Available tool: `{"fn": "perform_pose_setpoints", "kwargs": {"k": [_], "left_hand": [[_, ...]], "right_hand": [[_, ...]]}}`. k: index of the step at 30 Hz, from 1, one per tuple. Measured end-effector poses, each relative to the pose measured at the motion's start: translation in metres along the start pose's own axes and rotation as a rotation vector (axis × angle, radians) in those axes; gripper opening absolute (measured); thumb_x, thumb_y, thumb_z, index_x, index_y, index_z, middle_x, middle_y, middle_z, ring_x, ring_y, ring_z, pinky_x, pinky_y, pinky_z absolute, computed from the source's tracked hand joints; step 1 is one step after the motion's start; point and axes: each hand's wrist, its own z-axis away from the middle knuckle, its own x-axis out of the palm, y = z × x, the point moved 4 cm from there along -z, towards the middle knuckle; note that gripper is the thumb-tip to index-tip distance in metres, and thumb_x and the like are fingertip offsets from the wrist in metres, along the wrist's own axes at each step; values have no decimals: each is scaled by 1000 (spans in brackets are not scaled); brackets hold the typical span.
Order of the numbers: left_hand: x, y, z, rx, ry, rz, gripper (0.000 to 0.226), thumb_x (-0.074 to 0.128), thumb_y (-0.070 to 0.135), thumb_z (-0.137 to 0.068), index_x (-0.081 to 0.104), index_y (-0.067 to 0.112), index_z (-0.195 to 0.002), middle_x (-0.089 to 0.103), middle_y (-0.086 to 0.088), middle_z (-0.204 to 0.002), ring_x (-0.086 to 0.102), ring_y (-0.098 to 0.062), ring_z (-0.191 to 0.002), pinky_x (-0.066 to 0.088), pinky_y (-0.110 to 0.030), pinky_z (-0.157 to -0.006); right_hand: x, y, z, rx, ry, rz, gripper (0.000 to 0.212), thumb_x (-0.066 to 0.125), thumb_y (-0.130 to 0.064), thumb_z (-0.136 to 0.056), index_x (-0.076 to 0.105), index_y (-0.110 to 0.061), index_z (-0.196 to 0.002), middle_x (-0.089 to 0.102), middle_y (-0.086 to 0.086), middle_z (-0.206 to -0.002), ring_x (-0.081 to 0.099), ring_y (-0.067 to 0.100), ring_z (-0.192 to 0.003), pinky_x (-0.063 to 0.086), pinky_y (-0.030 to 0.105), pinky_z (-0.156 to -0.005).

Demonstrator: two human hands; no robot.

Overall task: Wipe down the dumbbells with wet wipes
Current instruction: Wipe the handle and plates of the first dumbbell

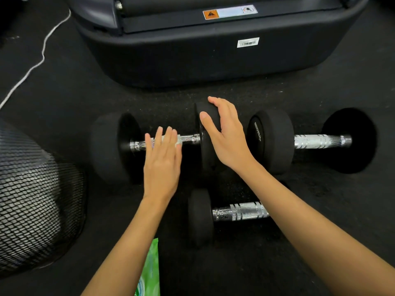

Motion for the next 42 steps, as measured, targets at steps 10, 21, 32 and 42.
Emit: {"fn": "perform_pose_setpoints", "kwargs": {"k": [10,21,32,42], "left_hand": [[0,6,7,189,-31,-95,40,37,16,-106,50,-2,-139,51,-17,-144,43,-29,-139,13,-47,-122],[4,7,-66,18,-478,-249,33,28,18,-106,60,9,-108,56,0,-72,64,-24,-80,11,-49,-122],[-3,-21,-6,113,-79,124,44,50,3,-94,54,6,-138,55,-7,-141,45,-25,-137,1,-44,-123],[-1,-14,-11,67,12,155,35,54,-2,-94,61,0,-129,63,-12,-131,51,-28,-132,10,-52,-122]], "right_hand": [[0,0,3,-21,5,9,44,48,-34,-100,43,-16,-140,39,0,-142,38,11,-133,37,29,-108],[-2,-1,3,-14,-15,16,44,47,-34,-100,42,-17,-140,37,0,-144,37,10,-133,29,13,-100],[0,1,1,-20,-8,7,45,49,-34,-99,43,-15,-139,38,1,-143,36,9,-134,27,6,-99],[-1,0,1,-13,-17,-4,45,48,-34,-99,43,-16,-140,37,0,-144,34,8,-135,27,8,-101]]}}
